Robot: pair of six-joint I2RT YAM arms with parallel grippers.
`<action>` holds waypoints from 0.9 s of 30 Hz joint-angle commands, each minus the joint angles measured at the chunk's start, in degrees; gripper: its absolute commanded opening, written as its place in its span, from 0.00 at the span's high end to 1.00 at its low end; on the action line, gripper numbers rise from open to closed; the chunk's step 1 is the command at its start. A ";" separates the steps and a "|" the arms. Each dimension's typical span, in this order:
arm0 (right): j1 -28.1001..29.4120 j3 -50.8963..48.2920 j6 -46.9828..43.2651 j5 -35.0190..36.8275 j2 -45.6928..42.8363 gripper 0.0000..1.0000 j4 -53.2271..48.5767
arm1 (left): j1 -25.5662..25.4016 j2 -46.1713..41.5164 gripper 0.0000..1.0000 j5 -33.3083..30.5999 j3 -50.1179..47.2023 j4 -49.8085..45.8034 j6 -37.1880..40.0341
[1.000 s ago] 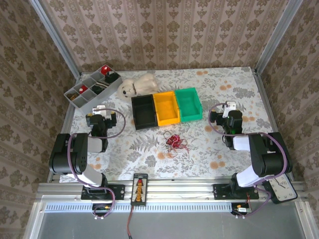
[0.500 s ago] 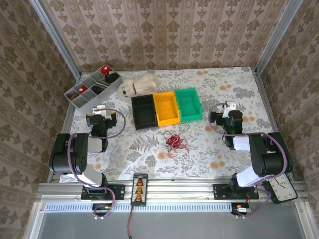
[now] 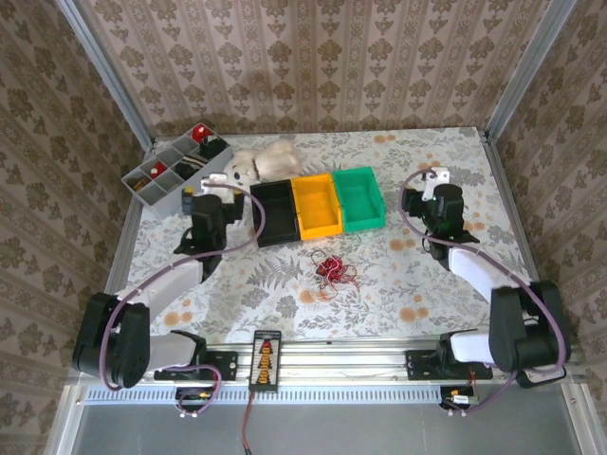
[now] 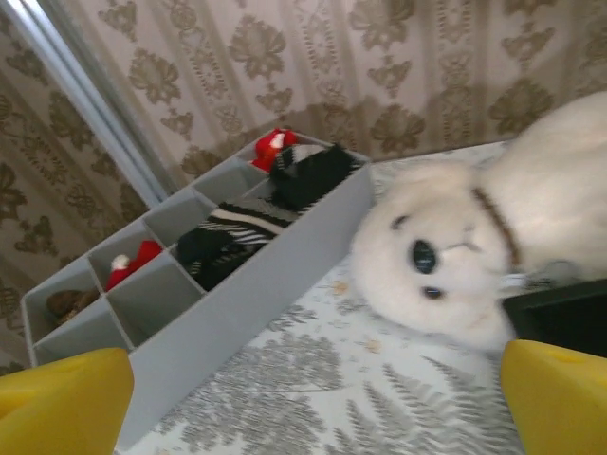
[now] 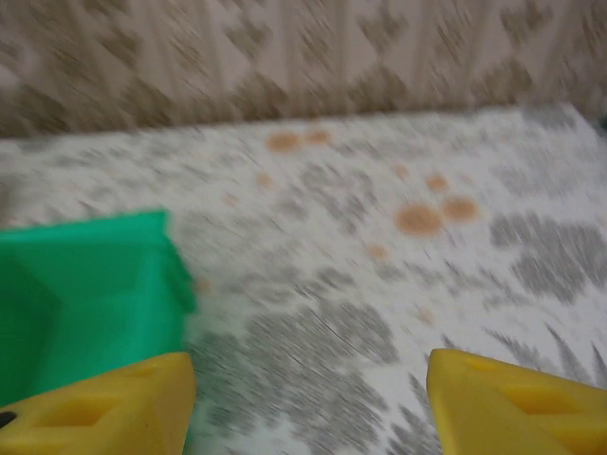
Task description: Untangle the cables
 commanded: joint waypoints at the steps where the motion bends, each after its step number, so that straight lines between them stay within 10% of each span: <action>1: 6.57 3.22 1.21 -0.07 -3.09 0.33 -13.33 | -7.58 -0.64 0.00 -3.04 1.55 -15.51 -8.67; 10: 20.04 5.62 8.67 -9.26 -3.85 0.34 -31.87 | -23.71 3.74 0.02 24.19 4.62 -23.69 -5.87; 27: 27.25 1.03 15.89 -15.51 1.08 0.39 -46.67 | -29.57 20.18 0.13 32.06 14.43 -28.90 2.86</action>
